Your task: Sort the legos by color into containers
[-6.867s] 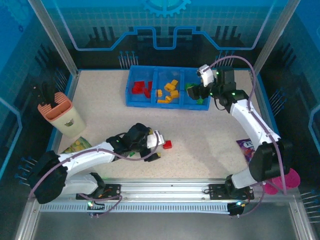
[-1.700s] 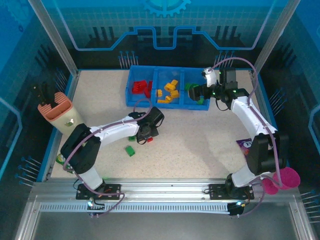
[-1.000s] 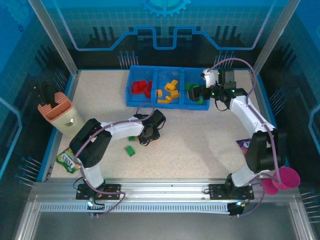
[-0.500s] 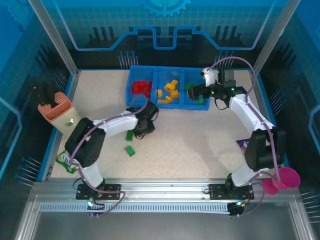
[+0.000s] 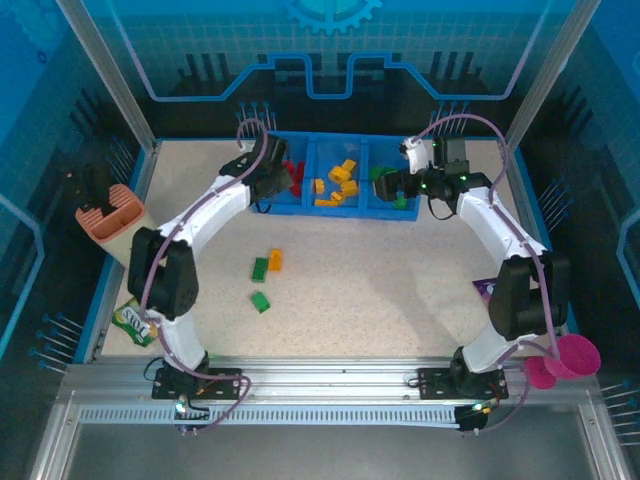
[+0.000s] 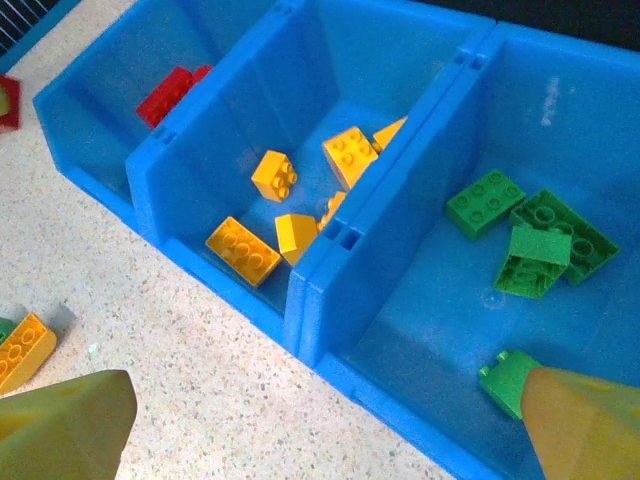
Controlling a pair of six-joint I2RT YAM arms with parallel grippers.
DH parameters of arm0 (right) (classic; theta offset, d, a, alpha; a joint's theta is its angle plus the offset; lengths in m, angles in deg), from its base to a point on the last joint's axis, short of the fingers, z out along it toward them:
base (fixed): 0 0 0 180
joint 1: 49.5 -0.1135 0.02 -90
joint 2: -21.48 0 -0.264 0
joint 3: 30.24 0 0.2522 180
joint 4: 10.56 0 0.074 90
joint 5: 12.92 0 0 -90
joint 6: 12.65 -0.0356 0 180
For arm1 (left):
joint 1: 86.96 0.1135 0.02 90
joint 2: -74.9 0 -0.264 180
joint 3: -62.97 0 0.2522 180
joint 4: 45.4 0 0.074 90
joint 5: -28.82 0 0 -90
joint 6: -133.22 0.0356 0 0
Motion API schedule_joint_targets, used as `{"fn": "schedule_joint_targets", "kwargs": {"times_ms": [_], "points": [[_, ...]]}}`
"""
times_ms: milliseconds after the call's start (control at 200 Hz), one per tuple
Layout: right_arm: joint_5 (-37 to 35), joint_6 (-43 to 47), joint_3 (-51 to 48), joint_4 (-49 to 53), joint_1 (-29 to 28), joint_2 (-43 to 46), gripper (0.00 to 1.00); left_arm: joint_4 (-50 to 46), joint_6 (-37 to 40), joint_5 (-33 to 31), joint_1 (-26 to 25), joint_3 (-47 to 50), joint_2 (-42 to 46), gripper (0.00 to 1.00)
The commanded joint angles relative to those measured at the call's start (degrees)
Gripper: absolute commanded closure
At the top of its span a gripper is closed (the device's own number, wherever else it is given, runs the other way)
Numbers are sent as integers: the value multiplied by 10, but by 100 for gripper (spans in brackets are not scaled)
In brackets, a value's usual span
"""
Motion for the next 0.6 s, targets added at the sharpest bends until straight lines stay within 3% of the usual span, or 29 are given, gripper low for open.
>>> {"fn": "schedule_joint_targets", "kwargs": {"times_ms": [0,180,400,595], "points": [[12,2,32,21,-6,-12,0,2,47,-1,14,-61,-73,77],[-12,-3,29,9,-7,0,0,-11,69,4,26,-142,-161,76],[-34,-17,-4,-23,-16,32,0,-22,80,7,31,-179,-195,75],[-42,-33,-23,-43,-46,47,1,-40,79,4,32,-200,-205,47]]}}
